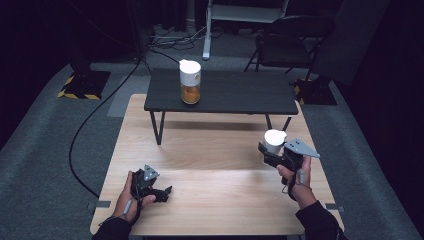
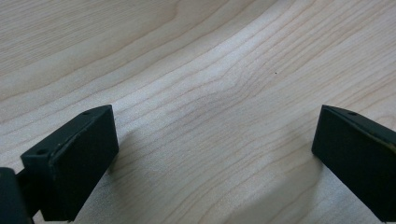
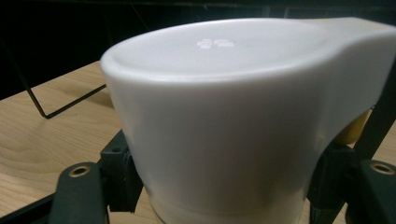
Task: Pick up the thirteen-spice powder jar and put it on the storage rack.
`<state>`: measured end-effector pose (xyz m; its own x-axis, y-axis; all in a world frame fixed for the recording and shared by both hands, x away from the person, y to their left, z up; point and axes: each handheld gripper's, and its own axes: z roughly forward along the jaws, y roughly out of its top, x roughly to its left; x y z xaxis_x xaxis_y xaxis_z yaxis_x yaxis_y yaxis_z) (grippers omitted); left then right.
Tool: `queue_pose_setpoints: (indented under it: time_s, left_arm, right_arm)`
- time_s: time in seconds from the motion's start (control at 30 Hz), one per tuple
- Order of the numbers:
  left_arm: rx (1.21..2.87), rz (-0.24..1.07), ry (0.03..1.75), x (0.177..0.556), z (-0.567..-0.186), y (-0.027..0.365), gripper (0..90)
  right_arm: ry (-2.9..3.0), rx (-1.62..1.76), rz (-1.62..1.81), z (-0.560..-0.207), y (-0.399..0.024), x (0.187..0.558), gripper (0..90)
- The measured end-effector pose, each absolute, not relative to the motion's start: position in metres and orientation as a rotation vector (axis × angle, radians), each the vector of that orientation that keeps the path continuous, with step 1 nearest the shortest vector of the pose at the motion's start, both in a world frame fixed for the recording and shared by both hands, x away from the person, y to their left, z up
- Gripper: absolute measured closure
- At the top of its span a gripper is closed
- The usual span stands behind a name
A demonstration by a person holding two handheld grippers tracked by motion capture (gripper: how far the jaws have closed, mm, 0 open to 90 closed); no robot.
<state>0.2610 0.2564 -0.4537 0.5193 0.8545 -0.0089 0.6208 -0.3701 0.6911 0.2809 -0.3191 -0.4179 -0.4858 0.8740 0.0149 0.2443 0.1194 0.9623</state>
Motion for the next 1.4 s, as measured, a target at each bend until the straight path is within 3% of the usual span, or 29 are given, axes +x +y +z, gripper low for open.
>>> queue_pose_setpoints:
  time_s: [1.4]
  left_arm:
    - [2.117, 0.469, 1.196, 0.261, -0.454, 0.256, 0.4]
  right_arm:
    - [1.747, 1.003, 1.439, -0.302, -0.307, 0.285, 28.6]
